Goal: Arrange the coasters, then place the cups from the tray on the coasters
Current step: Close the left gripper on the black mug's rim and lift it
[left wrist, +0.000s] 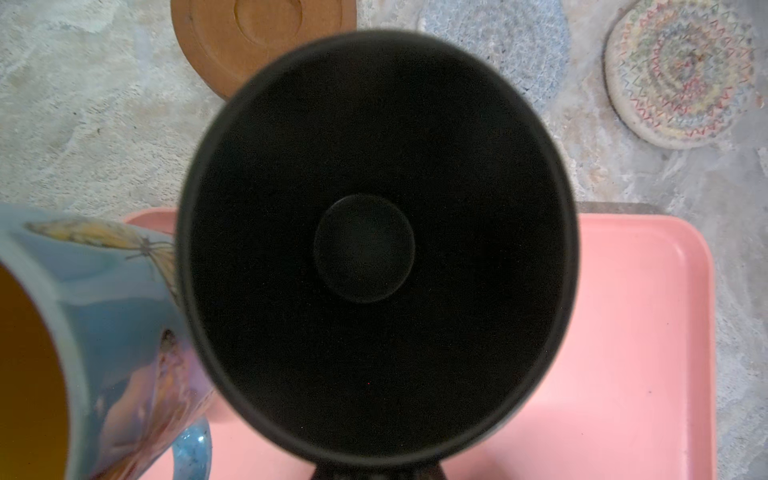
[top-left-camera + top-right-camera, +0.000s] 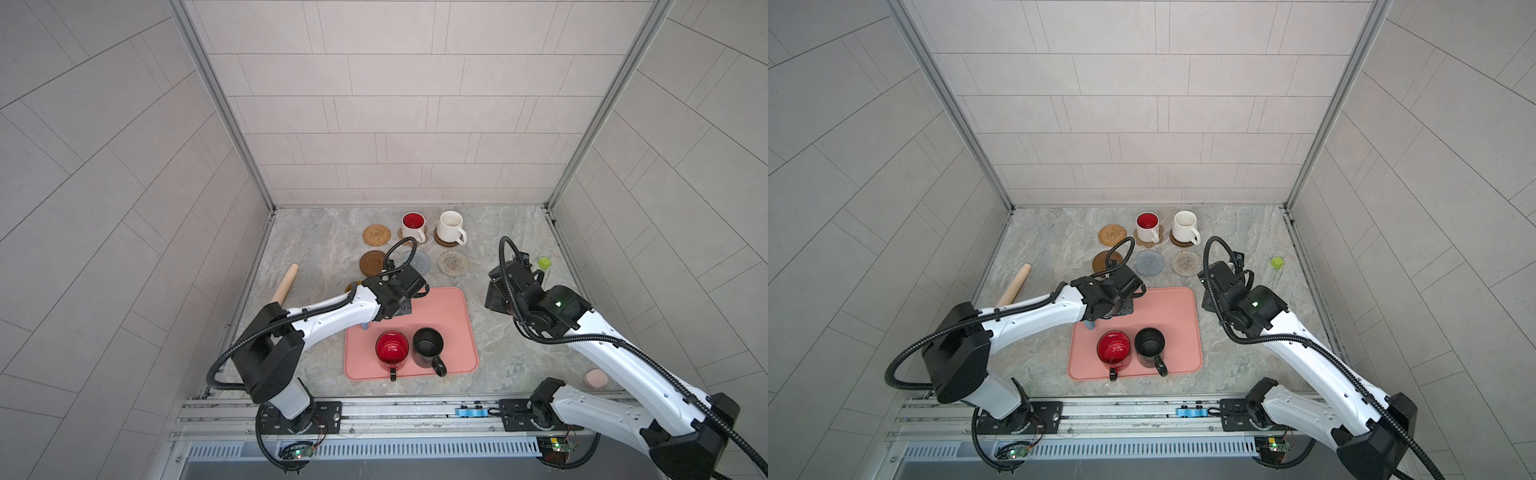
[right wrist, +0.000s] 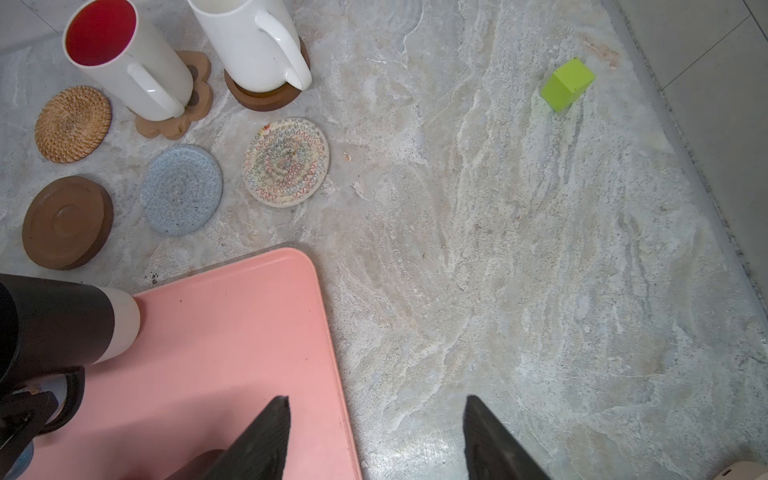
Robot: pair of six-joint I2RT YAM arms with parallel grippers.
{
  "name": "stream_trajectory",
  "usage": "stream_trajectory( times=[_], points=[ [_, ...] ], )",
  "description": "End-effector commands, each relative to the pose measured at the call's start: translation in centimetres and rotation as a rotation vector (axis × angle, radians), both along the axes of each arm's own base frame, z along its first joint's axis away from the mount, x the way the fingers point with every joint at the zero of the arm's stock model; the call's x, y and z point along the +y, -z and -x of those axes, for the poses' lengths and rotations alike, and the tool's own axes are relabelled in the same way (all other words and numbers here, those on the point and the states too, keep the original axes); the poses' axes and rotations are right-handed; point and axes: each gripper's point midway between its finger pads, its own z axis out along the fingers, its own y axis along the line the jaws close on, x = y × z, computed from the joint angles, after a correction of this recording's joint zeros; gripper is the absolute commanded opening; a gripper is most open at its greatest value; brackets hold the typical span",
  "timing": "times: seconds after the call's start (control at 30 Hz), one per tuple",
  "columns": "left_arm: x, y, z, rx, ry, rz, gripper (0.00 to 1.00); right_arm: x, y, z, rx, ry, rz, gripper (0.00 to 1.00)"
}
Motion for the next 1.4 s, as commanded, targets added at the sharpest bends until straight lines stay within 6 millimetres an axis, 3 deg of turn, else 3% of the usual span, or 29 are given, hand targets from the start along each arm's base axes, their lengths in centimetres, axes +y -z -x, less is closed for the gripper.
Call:
stream_trajectory(
  times=[0.0, 0.23, 0.63, 1.37],
  points=[
    [0.7, 0.8, 0.1, 0.016, -0.032, -0.036, 0.06, -0.8, 0.2, 0.5, 0.002, 0.023, 0.014, 0.68],
    [1.0, 0.2, -0.2, -0.008, -0.034, -0.050, 0.00, -0.8, 0.2, 0.6, 0.000, 0.023, 0.010, 0.68],
    [1.3, -2.5, -1.8, -0.111, -0.025, -0.087, 0.00, -1.0, 0.3, 0.7, 0.000, 0.026, 0.013, 0.68],
    [0.9, -5.8, -4.7, -0.273, -0.062, -0.049, 0.00, -1.4, 0.0, 1.0, -0.006, 0.035, 0.020, 0.68]
  ],
)
